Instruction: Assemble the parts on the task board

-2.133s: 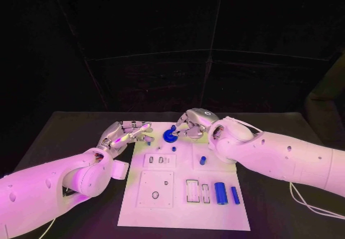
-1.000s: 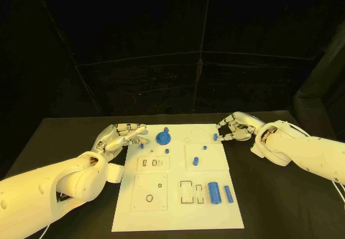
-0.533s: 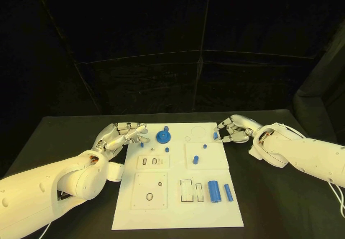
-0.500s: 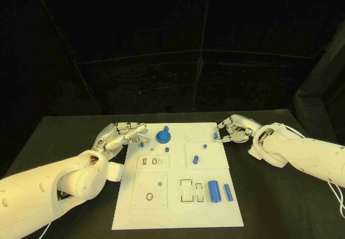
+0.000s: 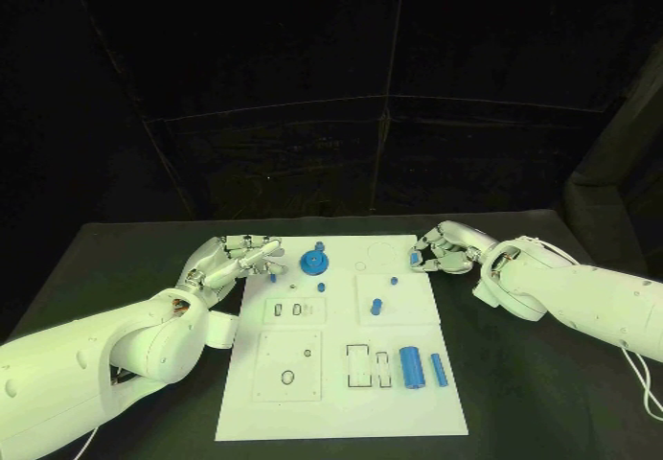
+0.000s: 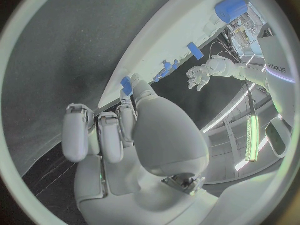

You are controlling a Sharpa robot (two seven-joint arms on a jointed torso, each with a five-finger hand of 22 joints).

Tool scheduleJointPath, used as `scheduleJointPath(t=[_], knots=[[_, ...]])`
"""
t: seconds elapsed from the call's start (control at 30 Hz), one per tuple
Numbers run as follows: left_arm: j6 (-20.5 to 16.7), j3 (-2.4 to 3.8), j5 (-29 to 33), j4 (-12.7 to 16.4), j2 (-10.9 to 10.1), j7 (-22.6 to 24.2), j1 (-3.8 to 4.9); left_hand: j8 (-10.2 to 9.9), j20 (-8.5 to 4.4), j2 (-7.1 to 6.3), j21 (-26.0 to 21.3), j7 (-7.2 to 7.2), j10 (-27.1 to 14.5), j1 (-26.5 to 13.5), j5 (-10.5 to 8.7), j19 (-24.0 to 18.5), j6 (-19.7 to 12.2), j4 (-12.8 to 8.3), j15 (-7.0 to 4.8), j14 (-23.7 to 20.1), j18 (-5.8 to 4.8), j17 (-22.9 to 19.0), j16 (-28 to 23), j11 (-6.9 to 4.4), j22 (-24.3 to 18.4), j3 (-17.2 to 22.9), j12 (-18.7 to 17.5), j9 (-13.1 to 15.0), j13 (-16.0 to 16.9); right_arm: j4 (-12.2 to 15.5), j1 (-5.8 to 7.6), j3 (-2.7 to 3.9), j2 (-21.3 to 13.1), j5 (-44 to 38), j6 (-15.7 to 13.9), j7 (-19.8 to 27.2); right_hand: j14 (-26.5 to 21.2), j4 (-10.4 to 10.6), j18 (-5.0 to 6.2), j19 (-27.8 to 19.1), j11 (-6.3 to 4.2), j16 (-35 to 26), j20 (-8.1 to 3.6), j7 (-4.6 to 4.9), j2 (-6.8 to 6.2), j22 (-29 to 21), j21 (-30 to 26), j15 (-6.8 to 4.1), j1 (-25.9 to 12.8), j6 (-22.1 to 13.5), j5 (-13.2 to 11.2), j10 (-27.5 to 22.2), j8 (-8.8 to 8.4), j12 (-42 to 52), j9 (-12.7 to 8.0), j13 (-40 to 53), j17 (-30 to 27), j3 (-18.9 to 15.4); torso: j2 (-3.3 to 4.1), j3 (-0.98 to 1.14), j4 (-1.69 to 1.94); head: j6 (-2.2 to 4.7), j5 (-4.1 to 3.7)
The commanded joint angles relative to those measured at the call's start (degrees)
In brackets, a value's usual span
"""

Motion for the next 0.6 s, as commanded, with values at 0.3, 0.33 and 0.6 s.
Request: scheduleJointPath(t=[0.3,0.33,0.6], knots=[[0.84,0.02,-0.02,-0.04,0.01,0.21,0.05,-0.34,0.0,0.25,-0.21,0.12,0.47,0.38,0.04,0.32,0.47,-0.32,0.12,0.28,0.83,0.12,-0.31,-0.06,-0.11,-0.07,-0.32,-0.02,-0.04,-0.19,0.0,0.03,0.31,0.19,0.57,-0.04,5.62,-0.52,-0.25,0.13,-0.92,0.33,-0.57,-0.44,0.68,0.25,0.31,-0.74,0.18,1.69,-0.65,0.4,0.67,0.35,0.07,-0.6,13.13,1.25,-0.02,0.0,0.02,-0.14,-0.03],[0.85,0.01,-0.02,-0.05,0.0,0.19,0.05,-0.34,0.0,0.25,-0.21,0.12,0.47,0.38,0.04,0.32,0.47,-0.32,0.12,0.28,0.83,0.12,-0.31,-0.06,-0.11,-0.07,-0.32,-0.02,-0.04,-0.16,0.0,0.03,0.29,0.2,0.25,0.03,5.63,-0.64,-0.27,0.18,-1.05,0.34,-0.64,-0.59,0.83,0.34,0.35,-0.84,0.22,2.14,-0.67,0.47,0.85,0.44,0.12,-0.52,13.17,1.56,-0.02,0.01,0.01,-0.18,-0.01],[0.81,0.01,-0.02,0.04,-0.1,0.13,0.05,-0.34,0.0,0.25,-0.21,0.12,0.47,0.38,0.04,0.32,0.47,-0.32,0.12,0.28,0.83,0.12,-0.31,-0.06,-0.11,-0.07,-0.32,-0.02,-0.04,1.29,-0.02,0.04,-0.28,1.74,-4.66,0.7,5.72,-1.39,-0.46,0.7,-1.85,0.51,-1.26,-1.54,1.87,1.28,0.78,-1.52,0.28,4.39,-1.37,0.88,1.75,0.9,0.32,-0.08,13.58,3.86,-0.07,0.01,-0.04,-0.21,0.01]])
